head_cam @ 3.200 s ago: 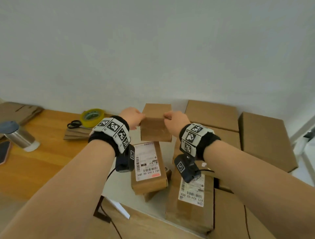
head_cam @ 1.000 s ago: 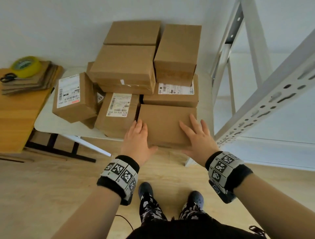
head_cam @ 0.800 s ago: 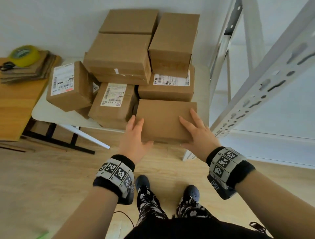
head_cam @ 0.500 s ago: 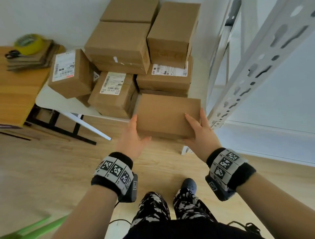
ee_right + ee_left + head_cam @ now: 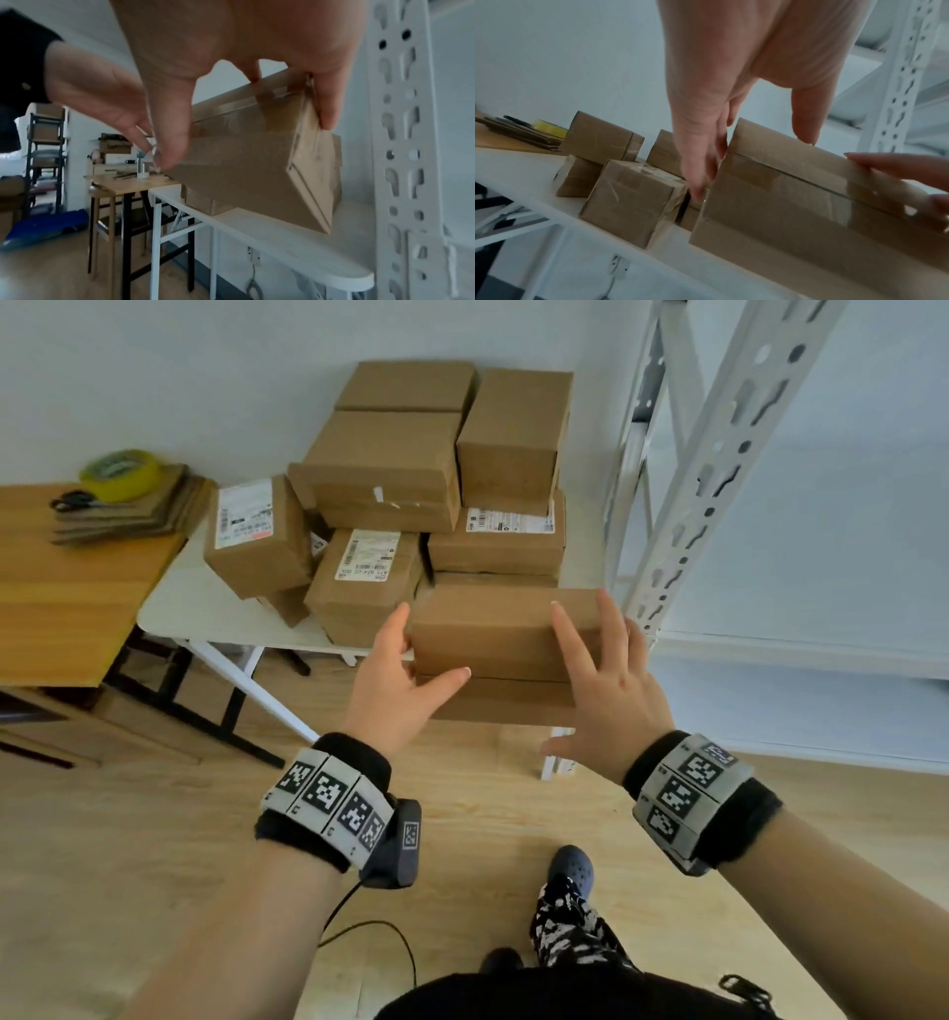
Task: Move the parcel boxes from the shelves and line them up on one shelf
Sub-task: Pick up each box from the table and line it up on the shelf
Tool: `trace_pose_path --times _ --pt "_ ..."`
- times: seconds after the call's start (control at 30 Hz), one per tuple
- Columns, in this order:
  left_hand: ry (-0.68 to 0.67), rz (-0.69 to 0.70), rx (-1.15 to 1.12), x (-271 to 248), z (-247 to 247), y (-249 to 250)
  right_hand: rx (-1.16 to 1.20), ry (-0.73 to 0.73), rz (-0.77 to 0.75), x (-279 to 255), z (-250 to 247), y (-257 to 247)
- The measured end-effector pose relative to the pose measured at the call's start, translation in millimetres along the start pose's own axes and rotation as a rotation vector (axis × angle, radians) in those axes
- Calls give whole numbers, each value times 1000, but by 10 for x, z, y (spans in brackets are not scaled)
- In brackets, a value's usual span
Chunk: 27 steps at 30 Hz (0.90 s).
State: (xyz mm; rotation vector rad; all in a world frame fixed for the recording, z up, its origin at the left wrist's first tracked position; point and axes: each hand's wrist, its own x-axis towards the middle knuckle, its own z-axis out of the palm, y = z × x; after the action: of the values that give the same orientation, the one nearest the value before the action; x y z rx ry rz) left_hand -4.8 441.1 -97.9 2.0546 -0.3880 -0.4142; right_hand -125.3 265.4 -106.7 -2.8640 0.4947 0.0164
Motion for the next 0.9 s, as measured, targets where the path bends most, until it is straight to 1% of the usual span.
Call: trace_pose_path --times 0.07,0.13,0.2,0.27,0.33,0.4,0.5,0.57,0.67,0.8,0.9 --pt "-31 38 -41 -137 -68 57 -64 82 3 -134 10 -49" --pt "-63 84 -43 -273 -107 113 -77 155 29 -257 0 -68" --pt "-85 136 -37 -411 -121 204 -53 219 71 -372 -36 -54" --pt "-90 205 -52 -520 -119 326 37 265 104 -484 -92 3" --pt "-95 265 -96 -575 -101 453 209 234 169 -581 -174 104" --pt "-85 285 -124 -601 -57 555 423 178 263 -667 -247 270" --pt "-70 282 -56 -620 67 606 717 124 356 -761 -326 525" --pt "-93 271 2 -629 194 627 844 87 362 -822 -393 638" --pt "-93 229 -4 -622 409 747 960 46 369 -914 -494 801" --pt "-152 219 -146 -669 738 1039 1124 9 386 -1046 -555 1144" --pt "-186 218 -259 -724 1078 1309 1373 -6 412 -1179 -645 1564"
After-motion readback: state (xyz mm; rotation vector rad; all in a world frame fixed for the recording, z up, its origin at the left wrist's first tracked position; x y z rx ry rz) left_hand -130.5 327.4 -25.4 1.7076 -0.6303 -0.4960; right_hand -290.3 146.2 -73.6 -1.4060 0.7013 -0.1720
